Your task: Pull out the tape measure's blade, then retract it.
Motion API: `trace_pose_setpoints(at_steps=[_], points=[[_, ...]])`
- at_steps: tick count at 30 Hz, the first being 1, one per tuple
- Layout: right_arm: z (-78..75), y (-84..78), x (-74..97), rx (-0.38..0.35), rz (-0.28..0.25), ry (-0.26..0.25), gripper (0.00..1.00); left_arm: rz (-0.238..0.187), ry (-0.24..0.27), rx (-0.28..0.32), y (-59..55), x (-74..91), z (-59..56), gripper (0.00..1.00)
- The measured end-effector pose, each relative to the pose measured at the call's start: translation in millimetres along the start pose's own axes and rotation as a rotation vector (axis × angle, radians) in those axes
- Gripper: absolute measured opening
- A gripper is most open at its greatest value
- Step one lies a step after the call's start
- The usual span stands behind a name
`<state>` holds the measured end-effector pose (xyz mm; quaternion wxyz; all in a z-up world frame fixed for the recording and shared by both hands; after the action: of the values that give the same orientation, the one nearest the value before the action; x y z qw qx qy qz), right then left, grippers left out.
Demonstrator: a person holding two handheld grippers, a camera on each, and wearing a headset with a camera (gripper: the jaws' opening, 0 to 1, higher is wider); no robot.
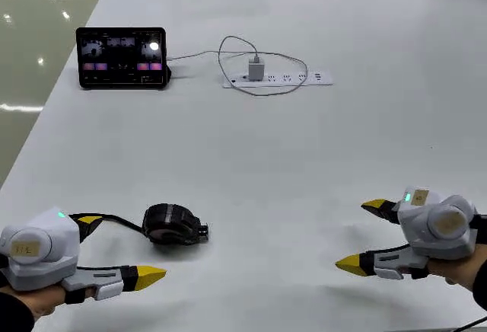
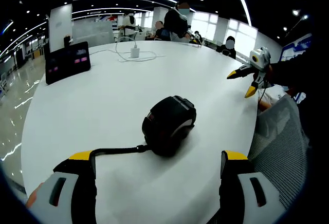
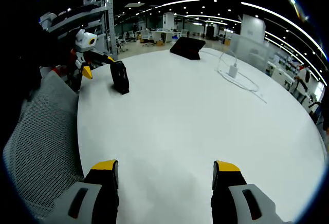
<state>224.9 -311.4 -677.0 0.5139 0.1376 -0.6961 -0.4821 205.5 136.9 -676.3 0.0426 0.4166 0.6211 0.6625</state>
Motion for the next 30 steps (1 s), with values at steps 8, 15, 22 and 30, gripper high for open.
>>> trace_pose_setpoints(at_steps=[8,15,22,30], points=[[-9.9,-16.0,20.1,0.0,0.005,-0.026,0.84,0.02,0.003,-0.035,-3.2,13.6,5.3,0.99],[-3.3,-18.9,40.2,-0.032,-0.023,-0.054,0.99,0.026,0.021,-0.077,-0.3,25.3,11.4,0.99],[3.8,-26.6,56.0,-0.057,-0.033,-0.064,0.99,0.027,0.024,-0.09,5.4,24.7,13.3,0.99],[5.8,-31.8,63.9,-0.07,-0.028,-0.073,0.99,0.033,0.018,-0.096,8.7,22.1,13.5,0.99]])
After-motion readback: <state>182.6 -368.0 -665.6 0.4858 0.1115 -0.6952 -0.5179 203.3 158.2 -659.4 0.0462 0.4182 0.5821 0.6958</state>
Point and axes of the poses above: the centre of the closed fingertips' face, and the gripper's own axes: x roughly backward along the fingers, z roughly to its left, y roughly out of its top, the point moved 8 cm from there along x, roughly backward along the fingers, and after that the axes turned 9 degrees about -z, right-handed, at the moved point
